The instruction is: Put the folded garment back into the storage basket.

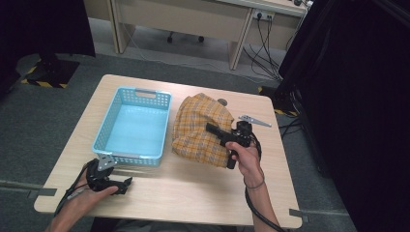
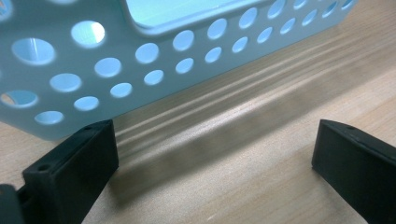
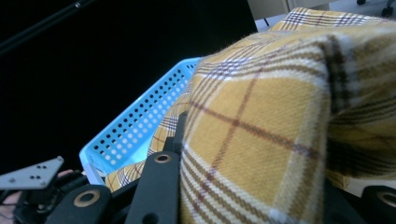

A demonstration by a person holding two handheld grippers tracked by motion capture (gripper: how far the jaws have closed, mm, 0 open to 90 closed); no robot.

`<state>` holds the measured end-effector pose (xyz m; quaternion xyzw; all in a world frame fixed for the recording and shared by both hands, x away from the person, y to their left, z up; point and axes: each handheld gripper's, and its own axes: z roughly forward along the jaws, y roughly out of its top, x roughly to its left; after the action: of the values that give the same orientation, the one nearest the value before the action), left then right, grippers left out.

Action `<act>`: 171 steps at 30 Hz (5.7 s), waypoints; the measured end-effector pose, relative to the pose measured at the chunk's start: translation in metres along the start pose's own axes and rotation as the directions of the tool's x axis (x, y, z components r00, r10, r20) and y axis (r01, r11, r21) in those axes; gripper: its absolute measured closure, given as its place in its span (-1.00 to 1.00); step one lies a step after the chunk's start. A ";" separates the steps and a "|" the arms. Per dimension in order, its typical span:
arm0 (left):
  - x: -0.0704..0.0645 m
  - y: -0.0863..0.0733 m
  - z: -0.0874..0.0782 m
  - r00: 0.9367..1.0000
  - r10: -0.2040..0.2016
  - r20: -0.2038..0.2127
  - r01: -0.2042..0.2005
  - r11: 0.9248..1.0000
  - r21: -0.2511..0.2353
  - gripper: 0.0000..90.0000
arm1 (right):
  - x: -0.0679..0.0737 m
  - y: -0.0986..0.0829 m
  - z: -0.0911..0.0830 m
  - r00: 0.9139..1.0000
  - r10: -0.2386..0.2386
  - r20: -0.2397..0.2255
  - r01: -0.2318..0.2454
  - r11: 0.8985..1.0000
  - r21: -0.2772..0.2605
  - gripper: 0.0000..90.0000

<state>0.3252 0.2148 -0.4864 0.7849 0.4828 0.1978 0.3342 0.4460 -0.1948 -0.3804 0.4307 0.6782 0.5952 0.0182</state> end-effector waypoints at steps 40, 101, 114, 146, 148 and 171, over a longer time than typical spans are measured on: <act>0.000 0.000 0.000 1.000 -0.004 0.000 0.004 1.000 -0.001 -1.00 | 0.069 0.040 0.088 0.994 -0.022 -0.105 0.028 0.998 0.056 0.58; 0.000 0.000 0.000 1.000 -0.003 0.000 0.003 1.000 0.000 -1.00 | 0.090 0.014 0.211 0.998 0.019 -0.061 -0.005 0.976 0.217 0.55; 0.000 0.000 0.000 1.000 -0.003 0.000 0.003 1.000 0.000 -1.00 | 0.088 0.011 0.218 0.999 0.000 -0.032 0.007 0.970 0.243 0.46; 0.000 0.000 0.000 1.000 0.001 -0.003 -0.001 1.000 -0.002 -1.00 | 0.064 0.038 0.168 0.999 -0.001 0.054 -0.010 0.979 0.203 -0.10; 0.000 0.000 0.000 1.000 0.001 -0.003 -0.001 1.000 -0.002 -1.00 | 0.064 0.037 0.167 0.999 -0.006 0.053 -0.005 0.978 0.207 -0.14; 0.000 0.000 0.000 1.000 -0.003 0.000 0.003 1.000 -0.001 -1.00 | 0.060 0.034 0.157 0.996 -0.012 0.085 -0.005 0.980 0.201 -0.53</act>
<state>0.3249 0.2147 -0.4863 0.7841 0.4838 0.1975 0.3347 0.5119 -0.0367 -0.3688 0.4542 0.7343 0.5045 0.0047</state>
